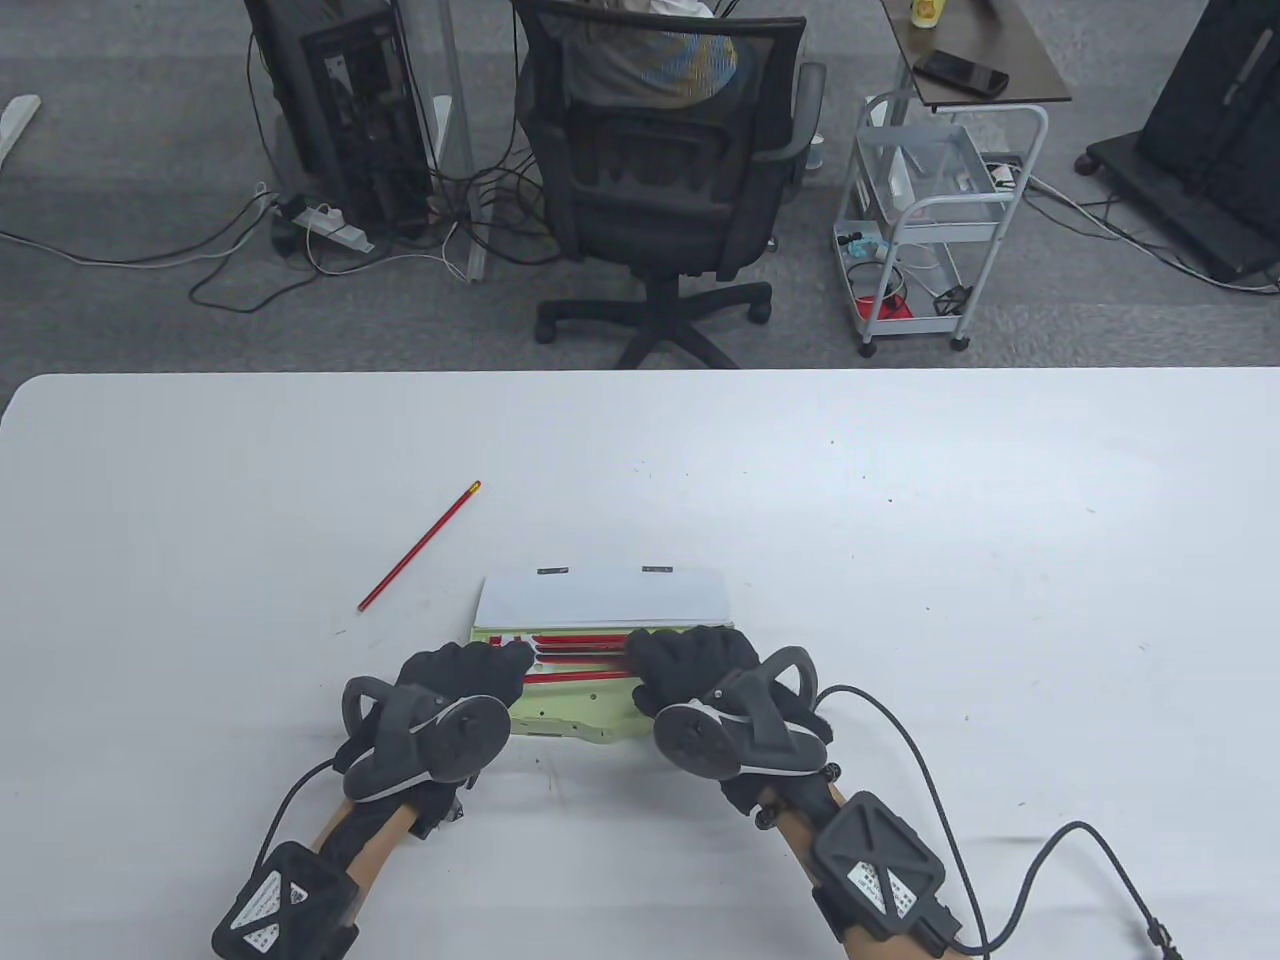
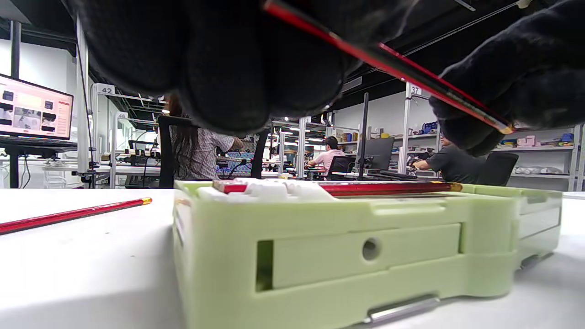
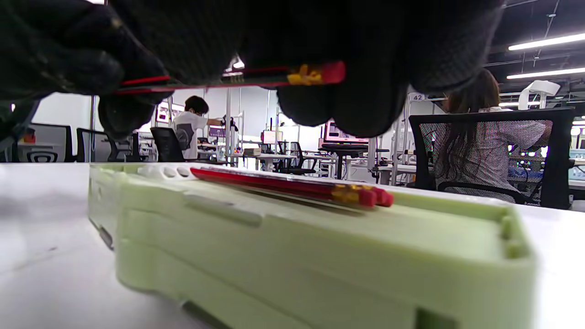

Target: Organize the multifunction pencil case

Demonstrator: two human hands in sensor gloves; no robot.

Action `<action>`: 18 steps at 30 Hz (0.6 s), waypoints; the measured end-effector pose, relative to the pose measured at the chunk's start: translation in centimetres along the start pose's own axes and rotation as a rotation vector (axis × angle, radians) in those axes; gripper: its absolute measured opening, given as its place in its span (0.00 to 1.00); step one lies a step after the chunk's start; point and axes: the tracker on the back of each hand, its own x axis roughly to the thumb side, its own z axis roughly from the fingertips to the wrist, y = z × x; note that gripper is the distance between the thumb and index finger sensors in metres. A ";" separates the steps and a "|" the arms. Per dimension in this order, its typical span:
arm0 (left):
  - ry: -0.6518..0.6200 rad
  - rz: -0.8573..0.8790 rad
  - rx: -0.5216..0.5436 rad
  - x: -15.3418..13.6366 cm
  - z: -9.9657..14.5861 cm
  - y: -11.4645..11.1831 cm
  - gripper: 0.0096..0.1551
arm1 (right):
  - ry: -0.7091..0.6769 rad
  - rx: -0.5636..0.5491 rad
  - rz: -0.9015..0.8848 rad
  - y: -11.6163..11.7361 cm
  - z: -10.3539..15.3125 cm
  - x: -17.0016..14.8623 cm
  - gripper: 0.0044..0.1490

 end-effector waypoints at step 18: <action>0.105 0.160 0.009 -4.2 0.6 0.8 0.33 | 0.066 -0.008 0.071 -0.4 0.3 -2.0 0.26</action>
